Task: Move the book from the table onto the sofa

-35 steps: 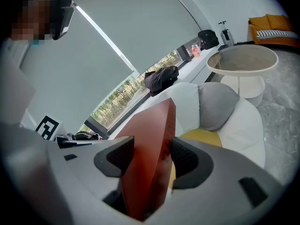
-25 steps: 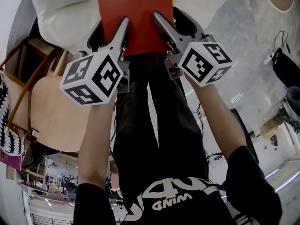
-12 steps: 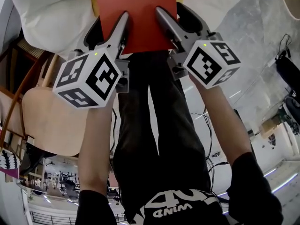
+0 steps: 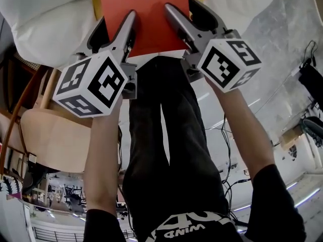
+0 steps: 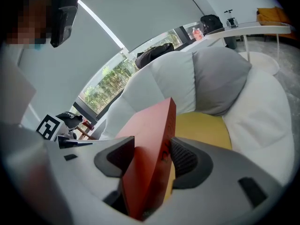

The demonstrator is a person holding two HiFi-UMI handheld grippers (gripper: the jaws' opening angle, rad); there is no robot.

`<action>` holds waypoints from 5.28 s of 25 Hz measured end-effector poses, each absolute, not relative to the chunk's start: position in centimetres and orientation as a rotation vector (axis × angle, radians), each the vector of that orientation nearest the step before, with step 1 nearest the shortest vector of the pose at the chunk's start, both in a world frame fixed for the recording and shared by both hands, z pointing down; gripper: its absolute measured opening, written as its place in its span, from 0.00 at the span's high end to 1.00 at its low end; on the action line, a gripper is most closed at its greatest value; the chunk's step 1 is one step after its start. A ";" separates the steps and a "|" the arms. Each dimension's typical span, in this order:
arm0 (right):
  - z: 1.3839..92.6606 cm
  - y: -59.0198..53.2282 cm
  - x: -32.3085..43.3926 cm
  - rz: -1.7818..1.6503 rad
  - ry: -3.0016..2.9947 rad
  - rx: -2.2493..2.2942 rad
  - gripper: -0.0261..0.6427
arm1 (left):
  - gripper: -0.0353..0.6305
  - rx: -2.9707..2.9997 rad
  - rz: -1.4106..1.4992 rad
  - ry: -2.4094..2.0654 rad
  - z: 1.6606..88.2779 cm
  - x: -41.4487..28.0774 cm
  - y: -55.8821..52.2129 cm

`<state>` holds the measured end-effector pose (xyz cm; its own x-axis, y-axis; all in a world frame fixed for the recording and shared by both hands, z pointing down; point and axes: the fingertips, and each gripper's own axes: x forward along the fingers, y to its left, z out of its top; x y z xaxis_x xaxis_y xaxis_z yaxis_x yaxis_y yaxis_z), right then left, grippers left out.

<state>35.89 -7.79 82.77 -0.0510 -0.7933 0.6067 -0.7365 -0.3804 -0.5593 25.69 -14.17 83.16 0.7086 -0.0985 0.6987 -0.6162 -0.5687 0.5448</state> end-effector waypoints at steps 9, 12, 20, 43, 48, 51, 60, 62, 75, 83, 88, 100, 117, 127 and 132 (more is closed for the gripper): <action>85.6 -8.6 35.4 -1.446 1.742 -2.107 0.60 | 0.54 2.077 0.784 -0.568 86.0 25.1 -14.8; 86.0 -8.8 35.5 -1.442 1.752 -2.107 0.61 | 0.54 2.084 0.772 -0.570 86.4 25.2 -15.0; 88.0 -9.2 35.5 -1.465 1.763 -2.106 0.61 | 0.54 2.116 0.770 -0.554 88.3 25.3 -15.5; 93.5 -9.2 34.8 -1.549 1.780 -2.104 0.61 | 0.54 2.115 0.792 -0.520 93.8 24.8 -15.4; 94.5 -9.3 35.3 -1.562 1.793 -2.119 0.61 | 0.54 2.119 0.804 -0.512 94.7 25.3 -15.5; 95.1 -9.4 35.1 -1.570 1.814 -2.120 0.61 | 0.54 2.120 0.825 -0.510 95.3 25.2 -15.5; 96.5 -9.6 35.1 -1.573 1.871 -2.124 0.61 | 0.55 2.114 0.833 -0.511 96.9 25.3 -15.7; 96.5 -9.7 35.1 -1.574 1.872 -2.115 0.61 | 0.55 2.112 0.829 -0.502 97.0 25.3 -15.8; 96.2 -9.5 35.3 -1.611 1.886 -2.105 0.61 | 0.55 2.093 0.845 -0.487 96.8 24.9 -15.9; 94.6 -8.8 36.7 -1.607 1.842 -2.119 0.67 | 0.56 2.088 0.868 -0.541 95.5 23.6 -16.7; 92.7 -8.3 36.3 -1.614 1.873 -2.106 0.68 | 0.56 2.100 0.868 -0.563 93.4 23.5 -16.5; 87.9 -9.4 33.6 -1.650 1.963 -2.034 0.93 | 0.90 2.105 0.877 -0.576 88.4 24.5 -15.7; 75.7 -8.2 30.0 -1.628 1.923 -1.954 0.96 | 0.93 2.140 0.839 -0.519 75.7 23.6 -12.9; 64.1 -6.7 28.1 -1.575 1.973 -1.878 0.96 | 0.93 2.117 0.748 -0.534 65.0 23.5 -11.2; 57.9 -5.6 27.8 -1.531 1.992 -1.867 0.96 | 0.93 2.151 0.709 -0.507 57.9 23.9 -9.8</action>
